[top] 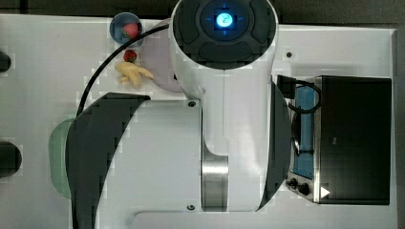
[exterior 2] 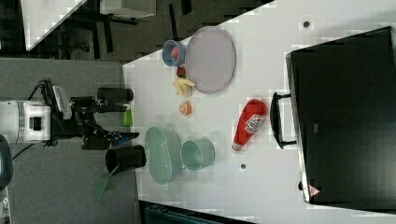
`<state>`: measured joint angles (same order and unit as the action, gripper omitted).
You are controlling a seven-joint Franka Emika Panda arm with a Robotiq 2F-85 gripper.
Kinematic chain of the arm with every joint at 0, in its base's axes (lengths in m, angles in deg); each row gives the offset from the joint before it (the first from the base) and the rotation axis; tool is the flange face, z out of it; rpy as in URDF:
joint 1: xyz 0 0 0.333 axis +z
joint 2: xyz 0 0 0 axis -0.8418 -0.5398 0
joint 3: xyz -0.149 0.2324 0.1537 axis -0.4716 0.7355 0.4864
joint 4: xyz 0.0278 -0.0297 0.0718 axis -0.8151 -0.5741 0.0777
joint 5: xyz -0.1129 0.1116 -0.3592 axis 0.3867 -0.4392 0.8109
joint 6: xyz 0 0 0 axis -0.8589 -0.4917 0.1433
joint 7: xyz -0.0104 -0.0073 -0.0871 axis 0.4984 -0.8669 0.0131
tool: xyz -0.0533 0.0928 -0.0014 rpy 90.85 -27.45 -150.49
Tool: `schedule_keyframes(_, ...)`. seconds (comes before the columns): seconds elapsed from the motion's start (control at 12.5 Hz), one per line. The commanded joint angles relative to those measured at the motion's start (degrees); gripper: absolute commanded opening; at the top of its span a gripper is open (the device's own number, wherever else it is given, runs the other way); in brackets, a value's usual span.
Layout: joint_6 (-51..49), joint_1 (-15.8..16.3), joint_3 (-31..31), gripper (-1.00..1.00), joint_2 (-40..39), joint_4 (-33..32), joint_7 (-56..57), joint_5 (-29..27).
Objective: Pick Ketchup from oven and place it on table.
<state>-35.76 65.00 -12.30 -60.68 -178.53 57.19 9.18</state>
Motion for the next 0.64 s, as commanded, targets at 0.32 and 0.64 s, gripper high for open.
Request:
schedule_keyframes(0.32, 1.2, -0.5, -2.2, 1.0, 0.4, 0.6, -3.8, -1.3)
schedule_keyframes(0.64, 1.2, -0.5, -2.2, 1.0, 0.3, 0.6, -3.8, -1.3)
